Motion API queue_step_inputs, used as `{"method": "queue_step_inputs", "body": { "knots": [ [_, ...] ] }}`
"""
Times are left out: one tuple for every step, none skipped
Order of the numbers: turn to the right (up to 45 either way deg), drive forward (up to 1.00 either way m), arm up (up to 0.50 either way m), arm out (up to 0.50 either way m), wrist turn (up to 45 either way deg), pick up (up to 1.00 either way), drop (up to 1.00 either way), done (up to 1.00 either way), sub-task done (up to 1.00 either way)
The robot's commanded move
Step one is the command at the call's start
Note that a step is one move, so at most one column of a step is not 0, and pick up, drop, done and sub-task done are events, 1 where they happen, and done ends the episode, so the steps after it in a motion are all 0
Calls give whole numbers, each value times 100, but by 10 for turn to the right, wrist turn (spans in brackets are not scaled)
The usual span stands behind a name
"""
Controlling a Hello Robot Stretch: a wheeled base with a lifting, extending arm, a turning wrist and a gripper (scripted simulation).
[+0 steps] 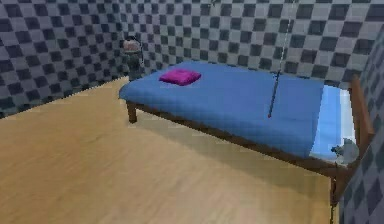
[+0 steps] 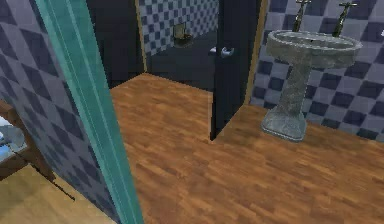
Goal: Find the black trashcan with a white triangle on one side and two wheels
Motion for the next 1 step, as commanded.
{"method": "queue_step_inputs", "body": {
  "knots": [
    [0,40,0,0,0,0,0,0,0]
  ]
}}
